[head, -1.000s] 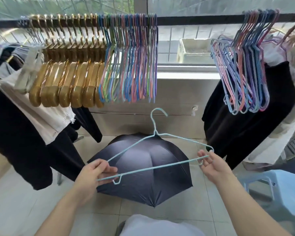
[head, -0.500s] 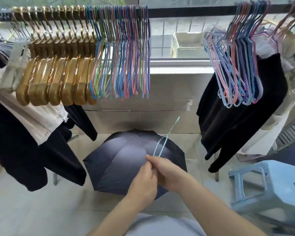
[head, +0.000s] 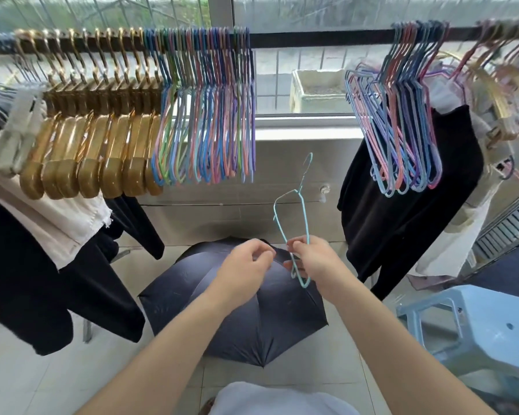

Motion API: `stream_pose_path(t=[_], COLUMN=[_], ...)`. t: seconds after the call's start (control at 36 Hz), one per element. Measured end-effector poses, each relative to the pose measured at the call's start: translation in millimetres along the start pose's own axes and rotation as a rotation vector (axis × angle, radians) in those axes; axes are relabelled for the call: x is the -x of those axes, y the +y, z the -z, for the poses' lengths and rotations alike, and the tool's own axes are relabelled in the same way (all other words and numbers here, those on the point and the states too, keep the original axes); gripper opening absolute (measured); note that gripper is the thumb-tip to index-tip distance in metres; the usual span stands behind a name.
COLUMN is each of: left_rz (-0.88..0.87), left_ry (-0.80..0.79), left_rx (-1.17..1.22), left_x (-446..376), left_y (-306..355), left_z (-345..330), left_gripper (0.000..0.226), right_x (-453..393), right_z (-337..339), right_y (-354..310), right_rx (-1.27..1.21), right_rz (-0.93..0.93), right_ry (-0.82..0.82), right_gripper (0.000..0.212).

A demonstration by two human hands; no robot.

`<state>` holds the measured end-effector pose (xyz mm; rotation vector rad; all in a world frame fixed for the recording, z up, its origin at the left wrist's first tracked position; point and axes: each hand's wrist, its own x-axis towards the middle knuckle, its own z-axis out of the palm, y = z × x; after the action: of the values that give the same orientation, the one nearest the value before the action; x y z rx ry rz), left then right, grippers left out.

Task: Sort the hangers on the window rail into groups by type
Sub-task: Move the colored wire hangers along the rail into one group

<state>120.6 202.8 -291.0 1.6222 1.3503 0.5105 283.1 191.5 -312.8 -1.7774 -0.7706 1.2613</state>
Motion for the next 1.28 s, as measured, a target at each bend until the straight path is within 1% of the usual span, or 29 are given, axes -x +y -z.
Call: stream_pose_path(t=[0.08, 0.14, 0.19, 0.25, 0.31, 0.39, 0.47, 0.56, 0.64, 0.75, 0.92, 1.0, 1.14, 1.19, 1.28], left_rz=[-0.065, -0.093, -0.113, -0.117, -0.119, -0.129, -0.152, -0.171, -0.171, -0.143, -0.105, -0.122, -0.099, -0.092, -0.093], left_ry=[0.017, 0.014, 0.025, 0.055, 0.093, 0.137, 0.203, 0.281, 0.302, 0.301, 0.313, 0.312, 0.311, 0.321, 0.328], left_rx=[0.010, -0.001, 0.004, 0.050, 0.084, 0.108, 0.155, 0.139, 0.149, 0.165, 0.081, 0.043, 0.030, 0.024, 0.017], left_x=[-8.0, -13.1, -17.8, -20.6, -20.6, -19.7, -17.1, -14.7, -12.2, -10.0, -10.0, -9.3, -10.6, -11.0, -10.3], left_y=[19.7, 29.6, 38.1, 44.4, 49.2, 53.0, 57.8, 58.7, 57.7, 57.9, 54.2, 53.6, 44.2, 41.2, 40.1], left_z=[14.6, 24.2, 34.3, 44.6, 54.2, 66.4, 73.3, 76.5, 77.7, 77.0, 79.0, 77.6, 76.2, 74.1, 71.4], left_gripper=[0.017, 0.018, 0.019, 0.021, 0.027, 0.037, 0.033, 0.034, 0.032, 0.032, 0.033, 0.034, 0.038, 0.037, 0.037], right_x=[3.6, 10.3, 18.0, 26.5, 31.9, 30.8, 25.4, 22.8, 22.1, 18.1, 6.2, -1.8, -14.8, -17.7, -16.7], right_z=[22.7, 42.3, 63.5, 81.6, 97.4, 116.2, 126.3, 128.6, 130.0, 136.1, 137.8, 141.2, 138.7, 137.7, 139.9], right_y=[-29.4, -51.8, -73.7, -93.6, -110.5, -133.3, -150.4, -157.5, -160.3, -169.9, -178.8, -171.2, -158.2, -157.0, -158.0], right_rx=[0.194, 0.266, 0.228, 0.187, 0.168, 0.150, 0.181, 0.212, 0.192, 0.220, 0.279, 0.267, 0.291, 0.354, 0.578], right_rz=[0.121, 0.171, 0.195, 0.219, 0.238, 0.278, 0.303, 0.350, 0.392, 0.380, 0.250, 0.224, 0.250, 0.241, 0.255], right_ry=[0.101, 0.167, 0.201, 0.190, 0.181, 0.222, 0.252, 0.276, 0.339, 0.339, 0.288, 0.327, 0.411, 0.437, 0.520], right_gripper=[0.022, 0.023, 0.023, 0.022, 0.022, 0.019, 0.021, 0.018, 0.019, 0.020, 0.025, 0.028, 0.040, 0.036, 0.027])
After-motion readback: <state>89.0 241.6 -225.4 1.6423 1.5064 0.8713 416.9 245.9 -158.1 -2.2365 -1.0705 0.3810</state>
